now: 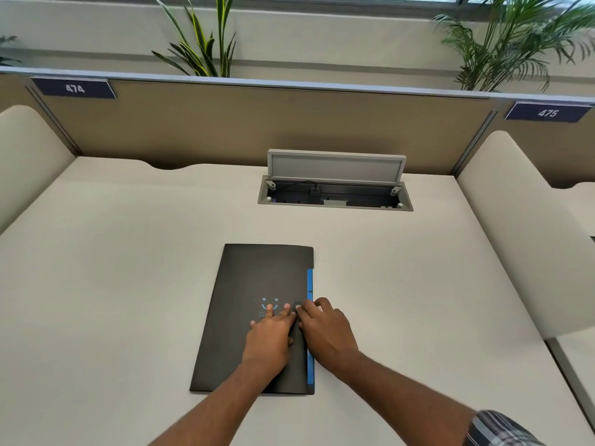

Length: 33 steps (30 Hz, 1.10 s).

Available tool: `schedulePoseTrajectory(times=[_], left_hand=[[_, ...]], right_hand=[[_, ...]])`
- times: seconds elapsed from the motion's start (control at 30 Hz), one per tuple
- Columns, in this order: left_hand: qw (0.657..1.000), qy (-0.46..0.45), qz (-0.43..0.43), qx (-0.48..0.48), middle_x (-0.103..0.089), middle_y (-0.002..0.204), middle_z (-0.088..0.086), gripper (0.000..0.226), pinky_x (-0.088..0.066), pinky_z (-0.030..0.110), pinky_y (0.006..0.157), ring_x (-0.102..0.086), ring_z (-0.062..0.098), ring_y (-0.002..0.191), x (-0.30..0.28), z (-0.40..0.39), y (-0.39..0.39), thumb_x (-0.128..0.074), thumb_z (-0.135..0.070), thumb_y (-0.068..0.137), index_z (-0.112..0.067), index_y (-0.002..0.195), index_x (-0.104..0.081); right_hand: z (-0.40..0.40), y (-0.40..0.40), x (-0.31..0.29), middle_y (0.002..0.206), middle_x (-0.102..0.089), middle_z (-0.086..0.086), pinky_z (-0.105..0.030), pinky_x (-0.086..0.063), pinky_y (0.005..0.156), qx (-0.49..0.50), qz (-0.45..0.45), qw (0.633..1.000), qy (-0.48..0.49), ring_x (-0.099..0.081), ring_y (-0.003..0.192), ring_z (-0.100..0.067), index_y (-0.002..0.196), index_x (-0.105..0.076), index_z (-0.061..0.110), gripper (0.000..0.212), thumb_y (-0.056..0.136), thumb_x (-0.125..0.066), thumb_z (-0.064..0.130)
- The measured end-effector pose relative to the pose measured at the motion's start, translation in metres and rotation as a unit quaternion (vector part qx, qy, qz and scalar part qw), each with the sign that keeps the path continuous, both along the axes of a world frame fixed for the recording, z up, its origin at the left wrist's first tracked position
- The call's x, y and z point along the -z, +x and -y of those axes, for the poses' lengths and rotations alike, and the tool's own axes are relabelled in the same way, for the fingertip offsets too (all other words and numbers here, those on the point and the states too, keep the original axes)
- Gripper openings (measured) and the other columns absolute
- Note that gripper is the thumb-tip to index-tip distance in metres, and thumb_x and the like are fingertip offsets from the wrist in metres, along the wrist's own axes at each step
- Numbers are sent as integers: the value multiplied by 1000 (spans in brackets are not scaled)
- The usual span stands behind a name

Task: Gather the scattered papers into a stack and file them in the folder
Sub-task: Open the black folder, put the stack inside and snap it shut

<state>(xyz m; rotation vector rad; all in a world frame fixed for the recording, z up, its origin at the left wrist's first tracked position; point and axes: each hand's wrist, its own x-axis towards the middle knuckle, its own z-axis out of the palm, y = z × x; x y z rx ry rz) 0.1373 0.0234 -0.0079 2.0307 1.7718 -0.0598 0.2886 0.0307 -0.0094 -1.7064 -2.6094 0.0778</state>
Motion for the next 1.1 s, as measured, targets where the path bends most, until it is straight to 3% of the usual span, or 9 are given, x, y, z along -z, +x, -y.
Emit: schedulePoseTrajectory(times=[0.13,0.23,0.37,0.47,0.57,0.73,0.87,0.97,1.1], left_hand=[[1000,-6,20,-19,-31,160,-7,60,-27,56,117,-20,26,151,-2,0,-2,-59,-22,97,-27,151,-34],[999,4,40,-12,-29,160,-10,59,-29,52,117,-21,21,151,-2,2,-7,-60,-26,96,-27,149,-35],[996,33,79,-5,-33,158,-15,46,-38,35,113,-29,11,147,-4,5,-27,-59,-35,95,-30,139,-47],[988,83,122,-52,-45,151,-13,39,-37,28,112,-32,9,145,-7,6,-53,-59,-34,93,-28,132,-56],[970,137,143,-138,-48,146,-2,40,-38,35,113,-36,20,141,-7,5,-85,-66,-25,88,-20,126,-60],[934,60,177,-305,-55,131,10,52,-43,40,104,-47,32,124,-9,-7,-118,-67,-24,84,-13,133,-52],[907,38,267,-322,-67,118,5,37,-50,40,96,-61,29,110,-16,-17,-126,-66,-22,84,-16,120,-60],[875,-10,317,-365,-58,139,7,61,-45,43,107,-55,29,126,-20,-24,-135,-68,-26,88,-11,142,-47],[855,-30,351,-380,-49,149,7,71,-40,42,112,-48,27,135,-26,-32,-151,-69,-30,89,-12,150,-37]], right_hand=[[-7,-2,-3,112,-71,-1,-34,-55,62,-4,4,1000,-8,-66,99,-25,114,-72,18,29,85,-80,20],[-11,-5,-1,125,-65,0,-36,-54,73,9,3,1000,-28,-59,112,-27,124,-67,19,25,100,-61,22],[-9,-4,4,133,-57,12,-32,-53,86,100,-104,988,-51,-51,122,-18,128,-67,32,32,102,-48,34],[0,-4,5,136,-52,9,-26,-50,93,224,-267,935,-68,-54,122,-14,131,-66,33,35,96,-61,31],[-1,-9,1,137,-55,0,-26,-48,97,342,-389,850,-94,-61,119,-15,145,-54,19,50,96,-67,24],[-13,-17,-5,105,-65,11,-27,-43,98,452,-458,748,-162,-58,105,-13,147,-52,10,53,97,-66,20],[-17,-28,-5,92,-57,23,-32,-46,102,474,-457,735,-160,-58,103,-15,145,-55,11,51,96,-64,20],[-17,-37,-7,121,-70,4,-39,-50,106,485,-444,739,-146,-64,115,-21,143,-57,12,51,94,-65,21],[-23,-53,-16,114,-70,7,-36,-48,105,485,-451,739,-126,-64,116,-19,139,-61,14,50,91,-68,25]])
